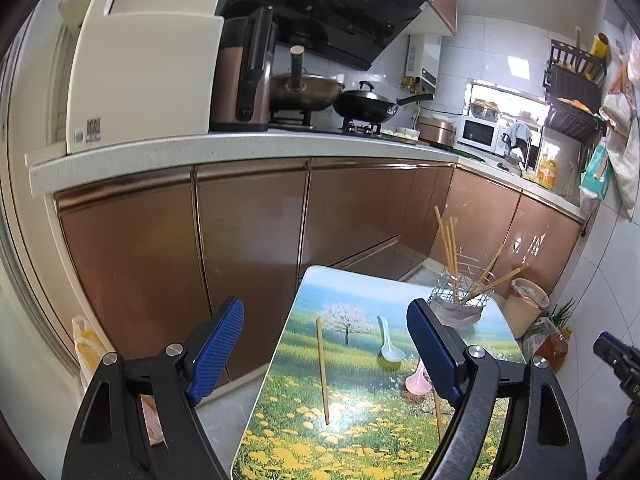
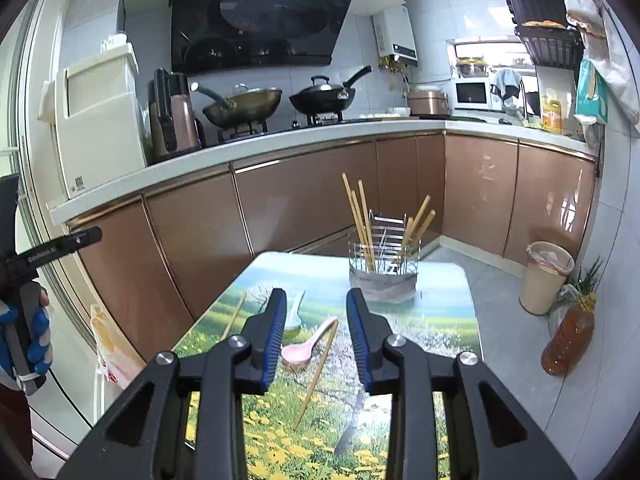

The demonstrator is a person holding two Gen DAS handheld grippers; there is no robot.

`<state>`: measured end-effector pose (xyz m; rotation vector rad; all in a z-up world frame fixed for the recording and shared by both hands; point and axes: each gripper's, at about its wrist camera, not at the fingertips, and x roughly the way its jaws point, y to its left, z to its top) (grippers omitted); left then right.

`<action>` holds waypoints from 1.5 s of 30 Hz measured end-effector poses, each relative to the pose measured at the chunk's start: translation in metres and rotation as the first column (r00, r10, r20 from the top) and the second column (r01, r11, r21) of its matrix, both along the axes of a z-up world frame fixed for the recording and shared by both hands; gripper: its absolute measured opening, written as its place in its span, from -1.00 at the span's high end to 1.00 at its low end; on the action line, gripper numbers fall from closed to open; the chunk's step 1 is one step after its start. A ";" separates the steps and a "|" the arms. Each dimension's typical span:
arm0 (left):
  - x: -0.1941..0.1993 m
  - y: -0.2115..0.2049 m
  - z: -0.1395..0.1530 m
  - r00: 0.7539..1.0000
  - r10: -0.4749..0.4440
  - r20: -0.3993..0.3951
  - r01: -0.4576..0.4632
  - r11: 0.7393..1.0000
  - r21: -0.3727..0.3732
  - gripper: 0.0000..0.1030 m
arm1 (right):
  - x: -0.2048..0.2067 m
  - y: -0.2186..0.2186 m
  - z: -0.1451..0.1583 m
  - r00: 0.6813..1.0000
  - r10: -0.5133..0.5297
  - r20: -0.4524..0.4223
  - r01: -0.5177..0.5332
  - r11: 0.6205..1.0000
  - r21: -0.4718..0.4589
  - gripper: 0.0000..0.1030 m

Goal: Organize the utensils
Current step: 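Withdraw both open tools back over the chopsticks on the table, then lower right tool onto a bamboo chopstick beside the pink spoon and close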

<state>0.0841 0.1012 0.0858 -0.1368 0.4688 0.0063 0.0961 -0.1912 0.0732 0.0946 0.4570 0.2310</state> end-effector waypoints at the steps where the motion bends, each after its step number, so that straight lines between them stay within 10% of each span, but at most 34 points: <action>1: 0.000 0.000 -0.002 1.000 0.001 -0.003 -0.001 1.000 0.002 -0.61 | 0.002 0.000 -0.004 1.000 0.000 -0.010 0.000 1.000 0.002 0.43; 23: 0.104 -0.015 -0.114 0.931 -0.017 -0.364 0.036 0.998 0.046 -0.61 | 0.106 -0.005 -0.104 0.957 0.023 -0.290 -0.022 1.000 0.006 0.43; 45: 0.252 -0.007 -0.232 0.717 -0.067 -0.694 0.132 0.990 0.041 -0.41 | 0.260 0.056 -0.208 0.784 0.106 -0.611 -0.200 0.976 -0.086 0.43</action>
